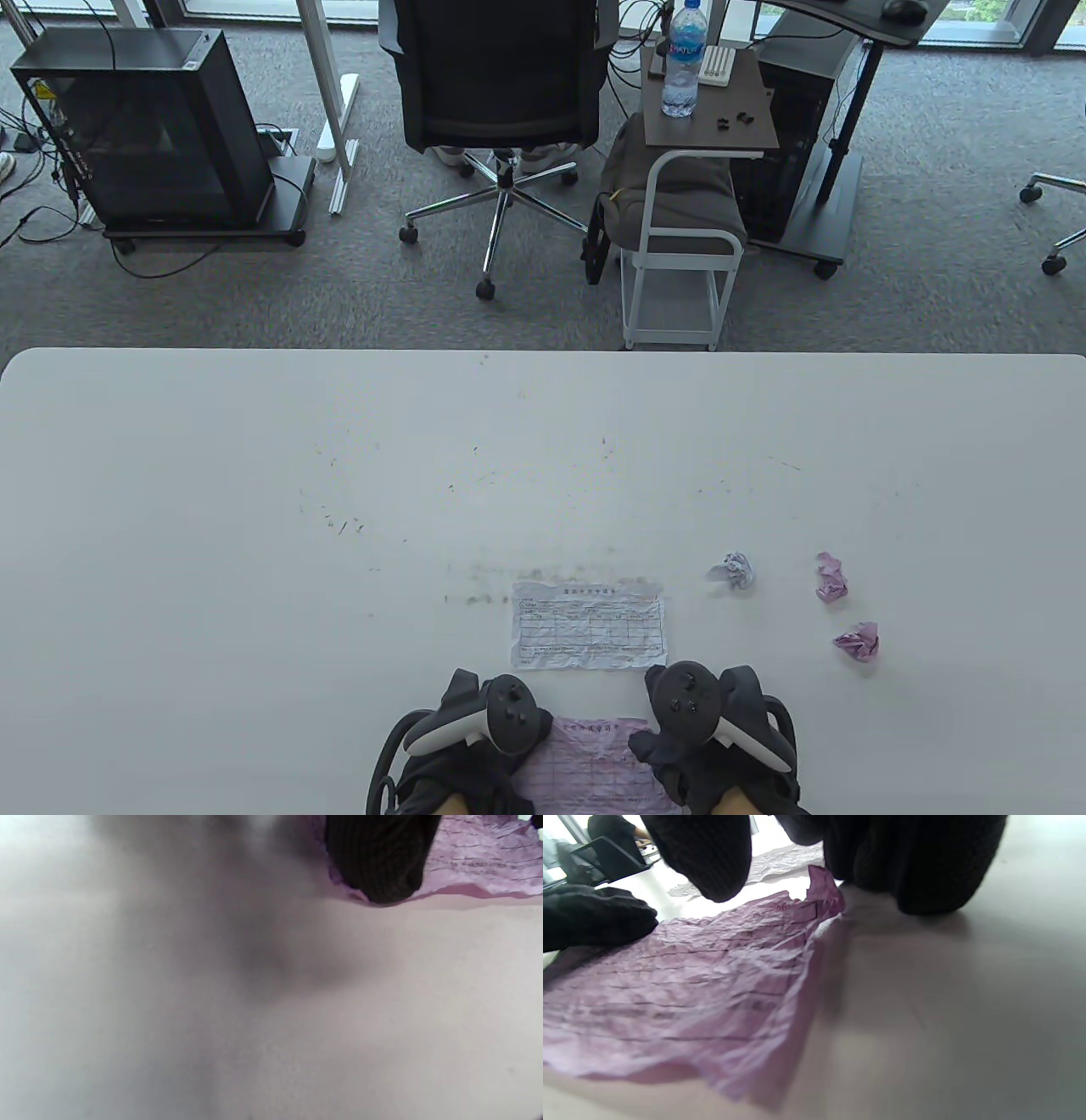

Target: Flatten crumpled invoices and stack

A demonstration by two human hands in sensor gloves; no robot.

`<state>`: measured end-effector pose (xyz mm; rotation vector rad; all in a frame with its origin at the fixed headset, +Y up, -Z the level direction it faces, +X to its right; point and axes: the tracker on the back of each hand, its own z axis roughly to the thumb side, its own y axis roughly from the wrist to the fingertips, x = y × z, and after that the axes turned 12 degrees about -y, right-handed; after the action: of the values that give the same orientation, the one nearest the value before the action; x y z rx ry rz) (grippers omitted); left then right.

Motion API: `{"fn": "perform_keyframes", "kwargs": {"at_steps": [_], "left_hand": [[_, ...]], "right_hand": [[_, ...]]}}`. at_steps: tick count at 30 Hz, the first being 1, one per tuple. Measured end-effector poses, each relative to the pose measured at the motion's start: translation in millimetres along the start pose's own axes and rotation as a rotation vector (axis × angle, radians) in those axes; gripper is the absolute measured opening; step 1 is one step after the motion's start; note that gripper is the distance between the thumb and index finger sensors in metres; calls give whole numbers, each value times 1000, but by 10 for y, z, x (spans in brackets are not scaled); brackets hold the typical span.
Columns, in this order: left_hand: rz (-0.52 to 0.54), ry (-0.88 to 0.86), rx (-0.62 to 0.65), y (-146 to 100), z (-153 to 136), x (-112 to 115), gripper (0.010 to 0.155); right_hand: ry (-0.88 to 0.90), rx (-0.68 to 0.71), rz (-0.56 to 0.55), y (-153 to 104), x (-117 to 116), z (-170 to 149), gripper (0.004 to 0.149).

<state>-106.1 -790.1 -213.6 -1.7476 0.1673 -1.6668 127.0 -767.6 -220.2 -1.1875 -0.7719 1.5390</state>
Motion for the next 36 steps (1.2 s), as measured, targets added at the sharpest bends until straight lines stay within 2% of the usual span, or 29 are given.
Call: {"fn": "perform_keyframes", "kwargs": {"at_steps": [8,16,21,24,28,30,36], "left_hand": [[1,1,1,-4,2,1,88],[1,2,3,-2,2,3,88],[-5,1,3,-1,2,3,88],[-11,-4,-1,2,3,5,88],[-11,-6,0,-2,2,8,88],[-13,-10,1,0,4,11,88],[-12,-15,0,0,7,16,88]], "right_hand": [[-61,-51,-19,31,-69,105,64],[-4,-62,-60,28,-55,88,40],[103,-46,-80,-4,15,36,39],[138,23,-94,-12,64,13,39],[268,105,-92,-10,87,27,40],[299,102,-107,-13,97,38,41],[236,112,-187,-43,161,74,42]]}}
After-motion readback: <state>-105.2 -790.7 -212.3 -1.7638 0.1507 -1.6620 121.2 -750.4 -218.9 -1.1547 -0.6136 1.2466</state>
